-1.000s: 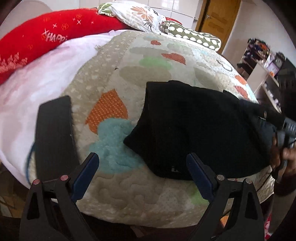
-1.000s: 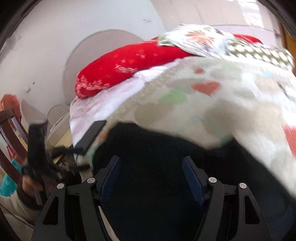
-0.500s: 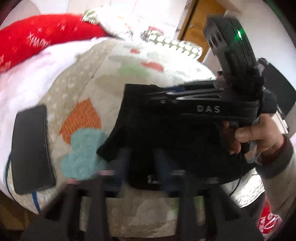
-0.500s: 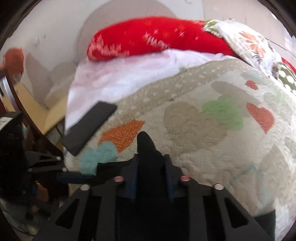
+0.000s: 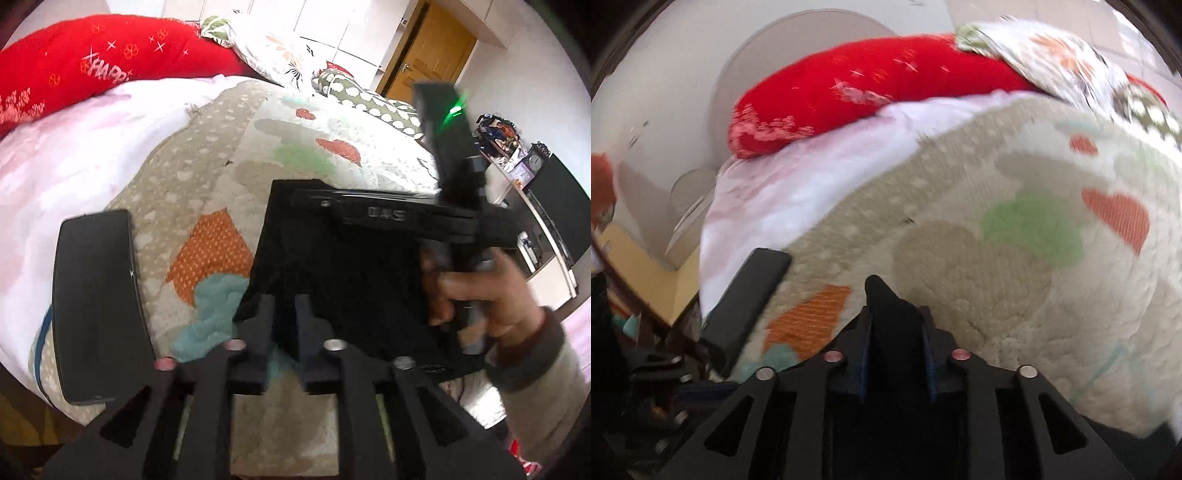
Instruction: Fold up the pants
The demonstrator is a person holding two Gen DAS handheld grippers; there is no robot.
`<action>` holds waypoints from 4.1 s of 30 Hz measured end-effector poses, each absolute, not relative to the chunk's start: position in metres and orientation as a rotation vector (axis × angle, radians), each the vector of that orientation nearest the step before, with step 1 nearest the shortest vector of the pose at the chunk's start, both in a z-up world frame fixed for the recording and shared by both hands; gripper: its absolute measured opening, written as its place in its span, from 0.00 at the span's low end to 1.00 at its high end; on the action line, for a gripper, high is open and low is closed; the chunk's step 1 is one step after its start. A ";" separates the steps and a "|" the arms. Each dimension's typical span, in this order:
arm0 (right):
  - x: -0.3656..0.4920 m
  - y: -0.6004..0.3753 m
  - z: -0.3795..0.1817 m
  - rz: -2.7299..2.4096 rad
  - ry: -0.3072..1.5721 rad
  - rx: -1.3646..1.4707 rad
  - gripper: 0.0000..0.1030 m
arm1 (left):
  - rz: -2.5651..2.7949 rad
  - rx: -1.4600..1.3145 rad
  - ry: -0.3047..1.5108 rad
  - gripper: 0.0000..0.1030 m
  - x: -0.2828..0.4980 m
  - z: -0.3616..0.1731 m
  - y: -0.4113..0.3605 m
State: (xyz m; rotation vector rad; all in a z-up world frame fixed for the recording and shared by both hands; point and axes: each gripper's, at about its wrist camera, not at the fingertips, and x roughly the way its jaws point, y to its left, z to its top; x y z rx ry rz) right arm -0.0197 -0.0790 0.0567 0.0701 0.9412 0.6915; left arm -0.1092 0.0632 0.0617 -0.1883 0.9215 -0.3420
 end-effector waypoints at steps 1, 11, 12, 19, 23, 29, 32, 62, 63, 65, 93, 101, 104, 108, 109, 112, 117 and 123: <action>-0.022 -0.084 0.060 0.695 0.935 0.099 0.38 | -0.344 -0.188 0.921 0.52 -0.111 0.062 0.063; -0.131 -0.186 0.113 0.646 0.770 0.087 0.65 | -0.423 -0.176 0.950 0.65 -0.108 0.051 0.033; -0.139 -0.198 0.112 0.630 0.769 0.108 0.65 | -0.411 -0.170 0.950 0.65 -0.106 0.050 0.030; -0.195 -0.295 0.105 0.440 0.762 0.203 0.65 | -0.340 -0.126 0.940 0.53 -0.091 0.043 0.016; -0.227 -0.364 0.110 0.264 0.733 0.283 0.65 | -0.362 -0.138 0.917 0.31 -0.094 0.052 0.021; -0.263 -0.429 0.118 0.072 0.705 0.332 0.65 | -0.363 -0.156 0.858 0.26 -0.104 0.069 0.049; -0.274 -0.455 0.109 -0.015 0.717 0.363 0.65 | -0.342 -0.149 0.919 0.25 -0.108 0.046 0.053; -0.251 -0.431 0.116 0.037 0.738 0.260 0.52 | -0.130 -0.118 0.786 0.72 -0.147 0.093 0.077; -0.244 -0.421 0.117 0.072 0.739 0.254 0.52 | -0.147 -0.124 0.777 0.75 -0.146 0.098 0.073; -0.220 -0.389 0.113 0.153 0.754 0.210 0.52 | -0.176 -0.123 0.774 0.76 -0.140 0.102 0.060; -0.180 -0.317 0.078 0.190 0.844 0.111 0.67 | -0.185 -0.040 0.867 0.83 -0.078 0.067 -0.013; -0.212 -0.321 0.041 0.153 0.899 0.070 0.71 | -0.213 -0.044 0.876 0.84 -0.098 0.048 -0.032; -0.217 -0.319 0.043 0.150 0.889 0.058 0.72 | -0.192 0.010 0.860 0.89 -0.100 0.037 -0.042; -0.232 -0.331 0.060 0.180 0.880 0.106 0.72 | -0.215 0.028 0.878 0.89 -0.104 0.045 -0.049; -0.240 -0.338 0.065 0.176 0.875 0.121 0.73 | -0.234 0.009 0.885 0.89 -0.104 0.049 -0.049; -0.263 -0.361 0.071 0.144 0.868 0.175 0.77 | -0.301 -0.022 0.873 0.89 -0.107 0.066 -0.060; -0.305 -0.412 0.068 0.070 0.862 0.290 0.77 | -0.505 0.035 0.858 0.90 -0.104 0.085 -0.116; -0.324 -0.460 0.057 0.005 0.847 0.431 0.77 | -0.817 0.138 0.962 0.90 -0.091 0.083 -0.227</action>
